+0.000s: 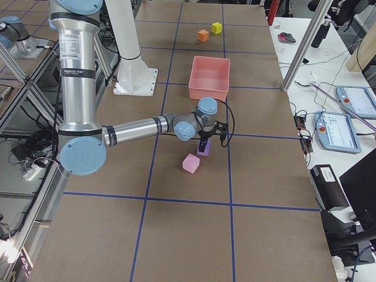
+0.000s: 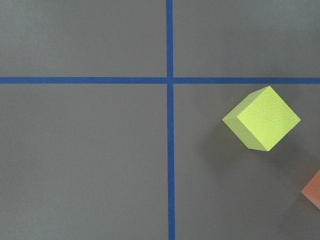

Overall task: Place blocks into pink bin with both arms
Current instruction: 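Lower the right gripper onto the purple cube and close it, then carry the purple cube into the pink bin and release it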

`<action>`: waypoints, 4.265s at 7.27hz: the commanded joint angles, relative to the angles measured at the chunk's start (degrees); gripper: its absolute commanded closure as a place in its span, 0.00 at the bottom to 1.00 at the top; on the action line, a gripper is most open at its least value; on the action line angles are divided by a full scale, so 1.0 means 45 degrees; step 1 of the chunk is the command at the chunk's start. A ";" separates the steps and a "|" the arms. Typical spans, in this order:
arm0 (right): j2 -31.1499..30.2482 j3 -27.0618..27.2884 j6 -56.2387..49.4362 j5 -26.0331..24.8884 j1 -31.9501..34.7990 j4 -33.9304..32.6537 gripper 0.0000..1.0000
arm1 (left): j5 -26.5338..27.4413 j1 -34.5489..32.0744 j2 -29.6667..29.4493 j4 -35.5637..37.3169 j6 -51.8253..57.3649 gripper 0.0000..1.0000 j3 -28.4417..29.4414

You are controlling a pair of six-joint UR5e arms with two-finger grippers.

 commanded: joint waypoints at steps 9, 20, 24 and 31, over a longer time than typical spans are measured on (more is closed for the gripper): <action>0.1221 0.0468 0.1218 0.0069 -0.0299 -0.0508 1.00 | 0.0097 0.3158 -0.0728 -0.2568 -0.3116 0.01 -0.0132; 0.8571 -0.0134 0.7009 -0.3153 -0.4771 -0.4476 0.93 | 0.2611 0.7869 -0.1256 -0.4407 -0.3945 0.01 -0.0876; 0.8494 -0.0175 0.6852 -0.4031 -0.5241 -0.4418 0.00 | 0.3532 0.8456 -0.1023 -0.4349 -0.2756 0.01 -0.0837; 0.7834 0.0040 0.5705 -0.3334 -0.3334 -0.4398 0.00 | 0.4179 0.8926 -0.0924 -0.4329 -0.2304 0.52 -0.0428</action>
